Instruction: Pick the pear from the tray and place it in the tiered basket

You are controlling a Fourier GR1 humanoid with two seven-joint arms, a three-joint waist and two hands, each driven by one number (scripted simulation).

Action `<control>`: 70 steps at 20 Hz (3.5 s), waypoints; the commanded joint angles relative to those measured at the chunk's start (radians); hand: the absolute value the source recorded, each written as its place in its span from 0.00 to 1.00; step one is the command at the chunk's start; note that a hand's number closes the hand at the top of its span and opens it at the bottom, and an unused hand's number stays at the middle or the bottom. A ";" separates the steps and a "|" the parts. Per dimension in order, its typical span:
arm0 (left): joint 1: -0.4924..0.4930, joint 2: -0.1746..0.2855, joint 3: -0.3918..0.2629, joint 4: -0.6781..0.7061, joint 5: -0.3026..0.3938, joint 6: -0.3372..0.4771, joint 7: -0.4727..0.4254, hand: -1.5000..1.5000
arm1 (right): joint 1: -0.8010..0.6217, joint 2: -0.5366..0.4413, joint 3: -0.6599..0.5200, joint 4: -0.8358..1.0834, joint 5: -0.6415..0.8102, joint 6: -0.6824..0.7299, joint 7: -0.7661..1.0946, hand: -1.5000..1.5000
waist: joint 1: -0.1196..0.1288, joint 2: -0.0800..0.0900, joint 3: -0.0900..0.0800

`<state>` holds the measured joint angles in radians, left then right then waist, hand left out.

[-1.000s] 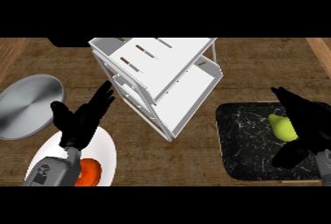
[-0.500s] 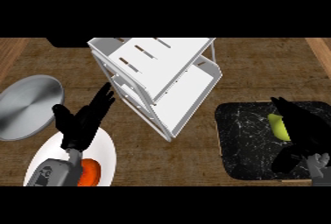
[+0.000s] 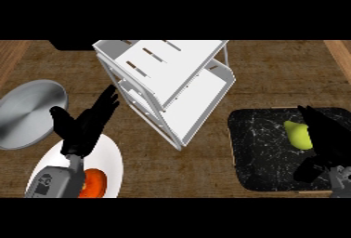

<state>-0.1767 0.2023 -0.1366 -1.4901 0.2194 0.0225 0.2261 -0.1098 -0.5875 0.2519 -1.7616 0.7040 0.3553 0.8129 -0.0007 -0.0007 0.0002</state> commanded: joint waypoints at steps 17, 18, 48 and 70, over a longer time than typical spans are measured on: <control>0.030 -0.054 0.066 -0.074 -0.065 -0.053 0.074 0.50 | -0.034 0.151 -0.187 0.273 0.178 -0.055 -0.262 0.00 | 0.003 0.000 0.000; 0.040 -0.087 0.037 -0.023 -0.105 -0.039 0.013 0.50 | -0.085 0.137 -0.217 0.321 0.161 -0.025 -0.284 0.00 | 0.003 0.001 0.000; -0.015 -0.123 0.049 0.007 -0.107 -0.090 0.018 0.50 | -0.223 0.036 -0.071 0.540 0.210 -0.066 -1.043 1.00 | 0.052 0.016 0.003; -0.015 -0.129 0.080 0.042 -0.143 -0.054 0.003 0.50 | -0.582 -0.061 -0.571 0.401 -0.407 0.358 -1.048 1.00 | -0.008 -0.003 -0.001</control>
<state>-0.1732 0.1053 -0.0342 -1.4783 0.1074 -0.0586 0.2450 -0.6065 -0.6394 -0.2537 -1.3079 0.3835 0.6594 -0.3202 -0.0089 -0.0051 -0.0009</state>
